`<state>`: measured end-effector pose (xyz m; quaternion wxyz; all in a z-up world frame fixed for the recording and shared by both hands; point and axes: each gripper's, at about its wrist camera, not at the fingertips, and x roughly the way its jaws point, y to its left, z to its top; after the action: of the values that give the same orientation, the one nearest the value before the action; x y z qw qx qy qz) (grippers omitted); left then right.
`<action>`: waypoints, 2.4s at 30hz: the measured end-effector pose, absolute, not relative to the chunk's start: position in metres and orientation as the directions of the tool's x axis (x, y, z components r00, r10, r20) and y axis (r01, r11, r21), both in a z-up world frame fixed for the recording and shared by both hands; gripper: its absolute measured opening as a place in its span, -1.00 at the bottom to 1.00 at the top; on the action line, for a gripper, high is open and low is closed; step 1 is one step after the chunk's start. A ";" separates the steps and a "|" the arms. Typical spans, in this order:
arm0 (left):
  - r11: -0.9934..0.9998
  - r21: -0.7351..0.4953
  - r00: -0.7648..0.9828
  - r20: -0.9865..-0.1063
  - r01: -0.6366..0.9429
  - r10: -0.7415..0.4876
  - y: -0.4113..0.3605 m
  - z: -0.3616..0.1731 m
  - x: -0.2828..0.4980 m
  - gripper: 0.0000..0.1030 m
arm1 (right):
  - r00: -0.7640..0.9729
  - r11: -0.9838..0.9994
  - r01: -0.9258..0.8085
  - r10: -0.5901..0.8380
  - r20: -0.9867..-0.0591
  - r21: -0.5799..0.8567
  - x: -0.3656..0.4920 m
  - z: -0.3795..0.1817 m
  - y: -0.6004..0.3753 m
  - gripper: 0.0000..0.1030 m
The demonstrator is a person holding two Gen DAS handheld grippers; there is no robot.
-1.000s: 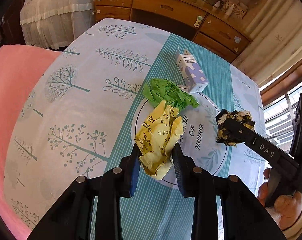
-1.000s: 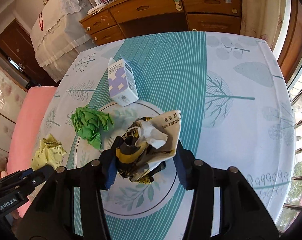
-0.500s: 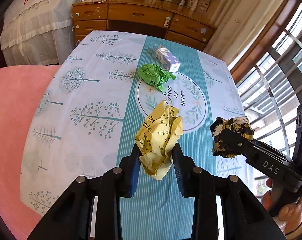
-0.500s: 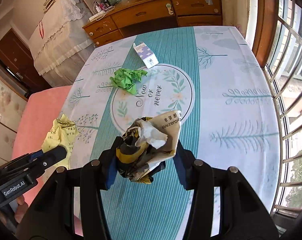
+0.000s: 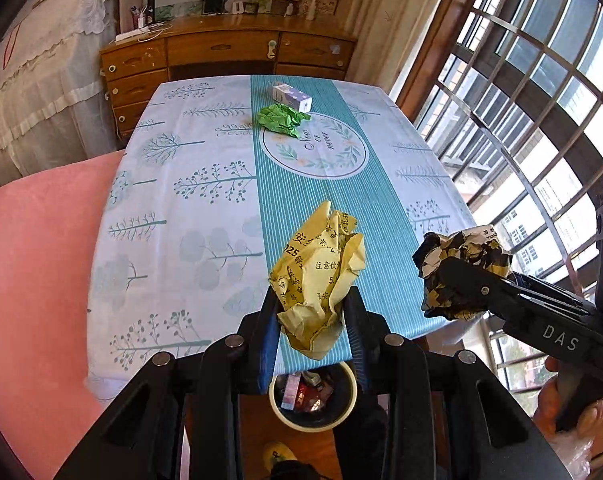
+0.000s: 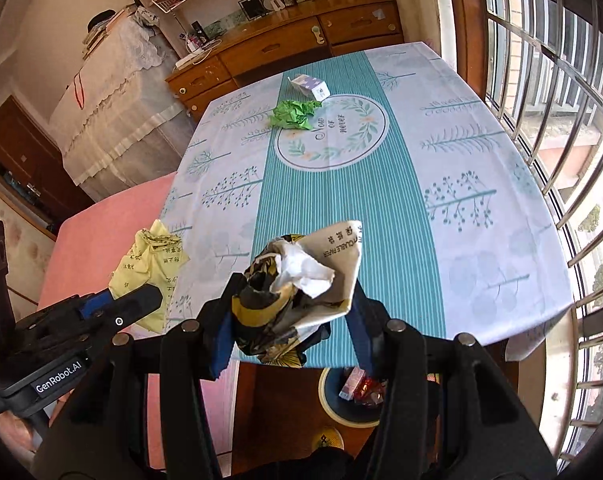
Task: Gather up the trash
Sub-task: 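Carry the yellow paper and wrapper down over the bin, then open both tools to drop the paper and wrapper into the bin, then raise both tools back toward the green paper and milk carton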
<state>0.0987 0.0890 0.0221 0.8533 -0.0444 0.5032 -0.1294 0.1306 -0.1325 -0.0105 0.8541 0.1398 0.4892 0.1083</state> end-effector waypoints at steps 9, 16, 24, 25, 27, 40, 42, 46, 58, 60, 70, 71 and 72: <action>0.951 -0.196 0.360 -0.892 0.238 -0.274 0.083 -0.009 0.040 -0.41 | 0.398 0.943 -0.025 0.313 -0.862 0.331 0.061 -0.042 -0.119 -0.13; 0.955 -0.204 0.257 -0.932 0.216 -0.257 0.059 -0.068 0.023 -0.41 | 0.307 0.950 -0.032 0.304 -0.902 0.309 0.046 -0.096 -0.124 -0.13; 0.972 -0.181 0.165 -0.965 0.151 -0.205 0.035 -0.187 0.004 -0.41 | 0.199 0.957 -0.088 0.288 -0.937 0.275 0.031 -0.218 -0.137 -0.13; 0.975 -0.179 0.156 -0.968 0.135 -0.199 0.034 -0.204 0.003 -0.41 | 0.182 0.958 -0.086 0.285 -0.941 0.273 0.030 -0.237 -0.139 -0.13; 0.978 -0.181 0.134 -0.972 0.105 -0.194 0.033 -0.238 0.001 -0.41 | 0.157 0.959 -0.077 0.283 -0.946 0.274 0.028 -0.273 -0.144 -0.13; 0.985 -0.173 0.081 -0.981 0.023 -0.174 0.020 -0.405 0.006 -0.05 | 0.095 0.959 -0.065 0.282 -0.955 0.276 0.034 -0.430 -0.156 -0.04; 0.988 -0.152 0.085 -0.984 0.033 -0.155 0.020 -0.420 0.008 0.42 | 0.098 0.963 -0.060 0.267 -0.959 0.262 0.036 -0.444 -0.158 0.04; 0.991 -0.129 0.101 -0.986 0.033 -0.131 0.026 -0.437 0.013 0.71 | 0.100 0.967 -0.039 0.255 -0.962 0.253 0.042 -0.465 -0.160 0.30; 0.999 -0.030 0.168 -0.985 0.044 -0.037 0.045 -0.430 0.016 0.71 | 0.120 0.969 -0.013 0.248 -0.961 0.249 0.042 -0.463 -0.153 0.31; 0.999 -0.029 0.169 -0.985 0.033 -0.035 0.047 -0.423 0.016 0.71 | 0.125 0.969 -0.014 0.247 -0.961 0.247 0.041 -0.456 -0.152 0.31; 1.000 -0.024 0.210 -0.977 0.007 -0.025 0.058 -0.323 0.003 0.71 | 0.170 0.968 0.029 0.241 -0.956 0.249 0.029 -0.369 -0.155 0.31; 1.000 -0.025 0.219 -0.975 0.008 -0.026 0.059 -0.306 0.001 0.71 | 0.176 0.967 0.033 0.243 -0.954 0.252 0.026 -0.354 -0.155 0.31; 1.000 -0.027 0.228 -0.973 0.010 -0.029 0.060 -0.290 -0.001 0.71 | 0.184 0.966 0.037 0.245 -0.952 0.255 0.025 -0.339 -0.155 0.31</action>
<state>-0.0008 0.0600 -0.2902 0.7835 -0.0076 0.6212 -0.0126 0.0245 -0.1552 -0.3387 0.7615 0.1110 0.6349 0.0680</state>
